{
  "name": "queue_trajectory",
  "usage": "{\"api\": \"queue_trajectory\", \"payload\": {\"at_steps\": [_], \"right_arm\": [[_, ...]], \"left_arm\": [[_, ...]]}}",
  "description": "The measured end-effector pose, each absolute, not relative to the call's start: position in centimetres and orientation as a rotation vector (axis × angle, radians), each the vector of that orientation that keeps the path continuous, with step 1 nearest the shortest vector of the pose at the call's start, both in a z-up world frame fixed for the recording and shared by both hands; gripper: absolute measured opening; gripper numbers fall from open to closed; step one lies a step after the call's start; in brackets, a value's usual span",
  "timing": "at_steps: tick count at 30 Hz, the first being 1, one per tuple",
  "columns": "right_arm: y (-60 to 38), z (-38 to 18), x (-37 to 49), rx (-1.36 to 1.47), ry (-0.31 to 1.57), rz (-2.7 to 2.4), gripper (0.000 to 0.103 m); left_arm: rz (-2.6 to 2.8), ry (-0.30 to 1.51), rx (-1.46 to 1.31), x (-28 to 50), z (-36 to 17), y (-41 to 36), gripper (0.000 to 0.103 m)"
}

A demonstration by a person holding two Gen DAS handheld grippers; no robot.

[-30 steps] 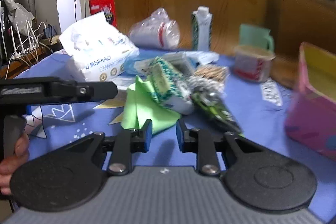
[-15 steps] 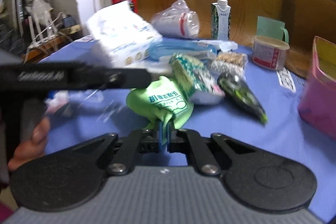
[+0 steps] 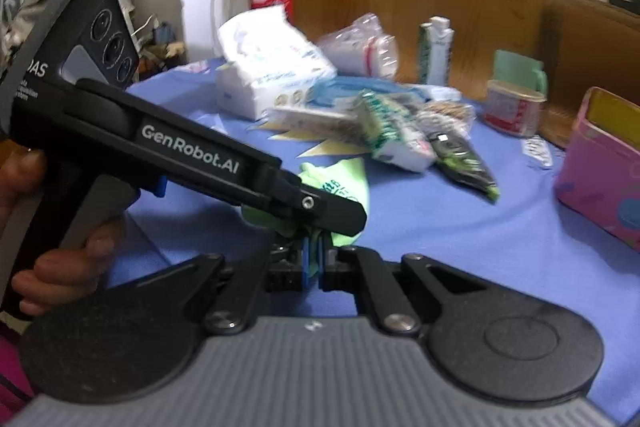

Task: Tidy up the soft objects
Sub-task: 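Lower the green cloth into the pink tin and release it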

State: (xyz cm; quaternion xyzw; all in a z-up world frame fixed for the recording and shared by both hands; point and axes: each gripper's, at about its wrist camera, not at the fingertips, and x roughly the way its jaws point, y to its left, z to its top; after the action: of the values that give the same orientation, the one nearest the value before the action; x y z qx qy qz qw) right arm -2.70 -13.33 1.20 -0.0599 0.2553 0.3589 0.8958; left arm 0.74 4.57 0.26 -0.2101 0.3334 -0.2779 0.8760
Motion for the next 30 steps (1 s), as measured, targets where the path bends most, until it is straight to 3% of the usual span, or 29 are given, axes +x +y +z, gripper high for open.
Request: {"api": "queue_trajectory", "payload": {"at_steps": [11,19,23,25,26,28,30], "right_arm": [[-21.0,4.7,-1.8,-0.033,0.229,0.377,0.007],[-28.4,4.7,2.7,-0.005,0.188,0.094,0.007],[-30.7,3.8,5.2,0.016,0.248,0.007,0.009],[-31.7,3.3,6.2,0.027,0.289,-0.035,0.014],[-32.1,3.2,6.4,0.036,0.297,-0.055,0.017],[-33.2,3.1,6.5,0.069,0.299,-0.063,0.042],[-33.4,3.2,5.8,0.074,0.276,-0.092,0.054]], "left_arm": [[-0.831,0.512,-0.224,7.9,7.2,-8.7,0.023],[-0.894,0.533,-0.144,13.4,7.0,-18.8,0.024],[-0.826,0.577,-0.095,14.5,5.9,-21.7,0.037],[-0.81,0.581,-0.076,14.4,5.5,-21.9,0.041],[-0.8,0.574,-0.073,14.1,5.5,-21.7,0.05],[-0.772,0.549,-0.076,13.5,5.7,-20.6,0.056],[-0.766,0.526,-0.104,12.6,6.2,-18.8,0.056]]}}
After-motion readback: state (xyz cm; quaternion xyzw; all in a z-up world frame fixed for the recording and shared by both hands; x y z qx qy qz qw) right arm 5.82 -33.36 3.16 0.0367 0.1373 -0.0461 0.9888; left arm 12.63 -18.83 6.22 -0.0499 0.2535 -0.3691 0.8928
